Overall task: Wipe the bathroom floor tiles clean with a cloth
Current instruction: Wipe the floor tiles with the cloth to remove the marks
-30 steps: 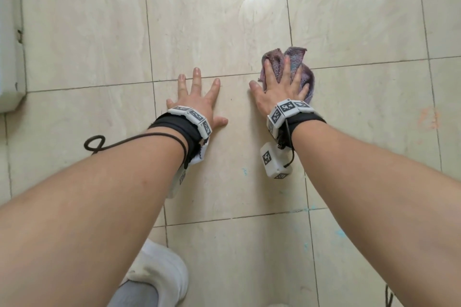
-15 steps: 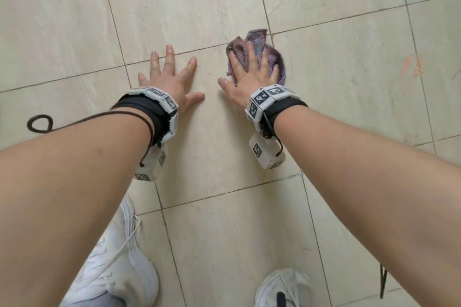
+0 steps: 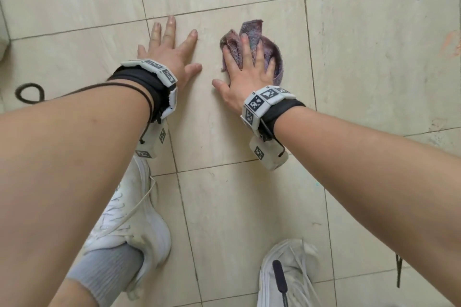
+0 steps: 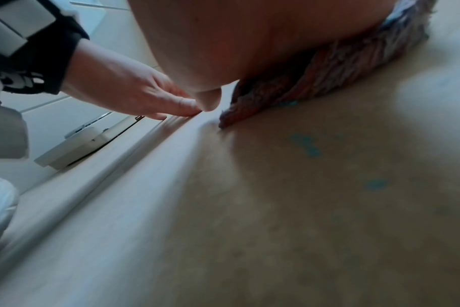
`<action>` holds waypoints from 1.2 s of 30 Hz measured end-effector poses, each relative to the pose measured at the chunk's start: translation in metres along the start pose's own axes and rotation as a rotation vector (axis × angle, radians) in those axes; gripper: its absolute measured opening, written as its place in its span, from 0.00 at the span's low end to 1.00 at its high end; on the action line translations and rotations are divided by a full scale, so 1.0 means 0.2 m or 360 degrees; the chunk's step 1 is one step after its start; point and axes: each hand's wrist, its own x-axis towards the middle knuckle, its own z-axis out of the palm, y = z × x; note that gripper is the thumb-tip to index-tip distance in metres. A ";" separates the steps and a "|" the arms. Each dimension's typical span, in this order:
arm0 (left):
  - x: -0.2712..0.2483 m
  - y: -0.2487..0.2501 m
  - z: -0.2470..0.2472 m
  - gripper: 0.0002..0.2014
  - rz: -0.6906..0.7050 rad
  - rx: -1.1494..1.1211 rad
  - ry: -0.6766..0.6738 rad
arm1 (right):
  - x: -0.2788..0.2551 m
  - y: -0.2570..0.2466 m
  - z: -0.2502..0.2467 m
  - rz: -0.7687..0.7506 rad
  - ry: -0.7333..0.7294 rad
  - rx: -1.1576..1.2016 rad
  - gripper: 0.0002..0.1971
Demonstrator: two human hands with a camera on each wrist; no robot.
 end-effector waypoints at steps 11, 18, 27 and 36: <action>-0.03 0.16 0.08 0.35 -0.0064 0.0025 0.0064 | -0.33 0.08 0.21 -0.0512 -0.0253 -0.0338 0.33; 0.07 0.49 0.04 0.34 0.0195 0.0173 0.0043 | -0.54 0.47 0.24 -0.0336 -0.0308 -0.0340 0.33; 0.18 0.87 -0.05 0.35 0.0525 0.0329 -0.0025 | -0.49 0.98 0.07 0.0519 -0.0007 0.0049 0.33; 0.31 0.75 -0.16 0.35 0.0684 0.0455 0.0059 | -0.30 0.52 0.01 0.0129 -0.0066 0.0142 0.33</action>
